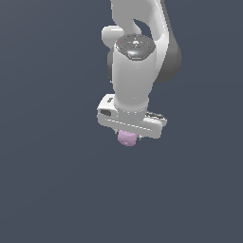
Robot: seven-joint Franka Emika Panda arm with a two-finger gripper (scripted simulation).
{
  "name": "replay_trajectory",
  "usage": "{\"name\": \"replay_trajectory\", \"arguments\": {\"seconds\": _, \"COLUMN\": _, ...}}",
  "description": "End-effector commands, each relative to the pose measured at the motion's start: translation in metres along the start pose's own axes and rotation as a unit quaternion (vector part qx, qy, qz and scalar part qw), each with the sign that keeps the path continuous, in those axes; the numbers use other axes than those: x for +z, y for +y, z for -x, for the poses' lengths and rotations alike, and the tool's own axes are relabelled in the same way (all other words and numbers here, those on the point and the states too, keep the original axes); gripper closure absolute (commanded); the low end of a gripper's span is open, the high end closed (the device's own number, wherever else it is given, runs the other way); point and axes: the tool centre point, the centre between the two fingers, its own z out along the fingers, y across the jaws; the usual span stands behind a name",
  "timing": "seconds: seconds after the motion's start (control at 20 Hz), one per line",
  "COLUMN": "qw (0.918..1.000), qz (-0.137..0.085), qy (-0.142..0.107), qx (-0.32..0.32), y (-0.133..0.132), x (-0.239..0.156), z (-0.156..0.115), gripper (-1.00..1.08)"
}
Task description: Pick up the object and move it to a goal position.
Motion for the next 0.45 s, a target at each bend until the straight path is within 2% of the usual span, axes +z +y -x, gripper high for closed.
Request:
{"name": "replay_trajectory", "arguments": {"seconds": 0.0, "qw": 1.0000, "qz": 0.000, "qy": -0.001, "qx": 0.000, "y": -0.005, "x": -0.010, "z": -0.003, "gripper": 1.08}}
{"name": "replay_trajectory", "arguments": {"seconds": 0.4, "qw": 1.0000, "qz": 0.000, "qy": -0.001, "qx": 0.000, "y": -0.012, "x": -0.020, "z": -0.007, "gripper": 1.08}}
